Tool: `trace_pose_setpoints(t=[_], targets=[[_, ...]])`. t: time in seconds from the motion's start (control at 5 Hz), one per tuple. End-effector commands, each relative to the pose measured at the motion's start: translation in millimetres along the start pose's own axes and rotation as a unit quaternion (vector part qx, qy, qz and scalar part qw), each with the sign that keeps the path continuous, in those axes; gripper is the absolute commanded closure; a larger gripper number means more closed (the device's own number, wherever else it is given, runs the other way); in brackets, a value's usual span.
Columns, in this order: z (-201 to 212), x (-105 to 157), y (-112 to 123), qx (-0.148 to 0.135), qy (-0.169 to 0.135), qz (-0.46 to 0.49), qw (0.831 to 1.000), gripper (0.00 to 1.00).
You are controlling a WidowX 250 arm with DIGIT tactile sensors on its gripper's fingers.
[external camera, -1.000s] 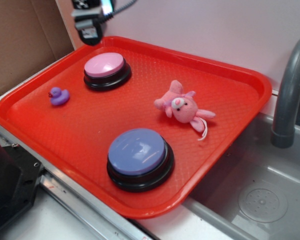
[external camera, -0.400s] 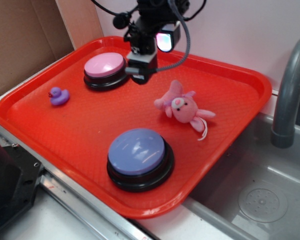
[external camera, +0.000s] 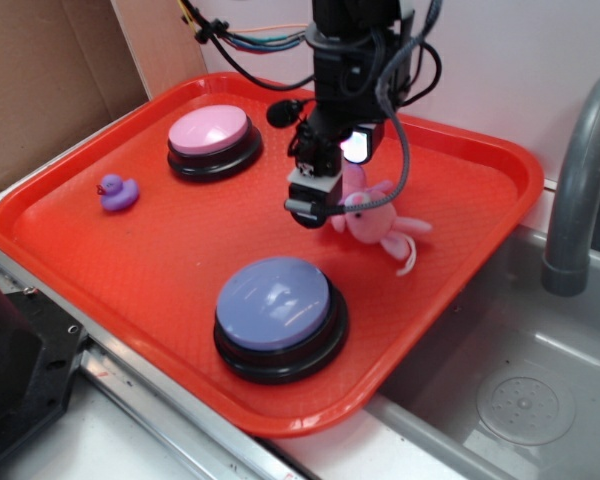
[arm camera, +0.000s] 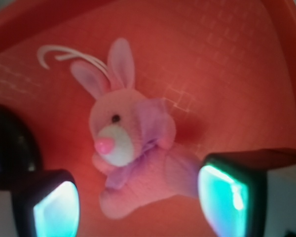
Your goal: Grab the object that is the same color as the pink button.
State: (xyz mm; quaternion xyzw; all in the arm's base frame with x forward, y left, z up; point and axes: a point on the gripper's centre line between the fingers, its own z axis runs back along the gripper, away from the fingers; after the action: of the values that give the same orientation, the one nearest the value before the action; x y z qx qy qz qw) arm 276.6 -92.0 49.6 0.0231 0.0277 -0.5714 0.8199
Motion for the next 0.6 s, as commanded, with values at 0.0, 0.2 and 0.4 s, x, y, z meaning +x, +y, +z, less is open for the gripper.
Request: trace_pose_setpoints(t=[0.0, 0.2, 0.4], targets=[[-21, -3, -3, -0.001, 0.009, 0.012, 1.0, 0.0], [-47, -12, -22, -0.02, -0.006, 0.027, 0.999, 0.48], [-61, -16, -30, -0.023, -0.015, 0.056, 0.998, 1.0]])
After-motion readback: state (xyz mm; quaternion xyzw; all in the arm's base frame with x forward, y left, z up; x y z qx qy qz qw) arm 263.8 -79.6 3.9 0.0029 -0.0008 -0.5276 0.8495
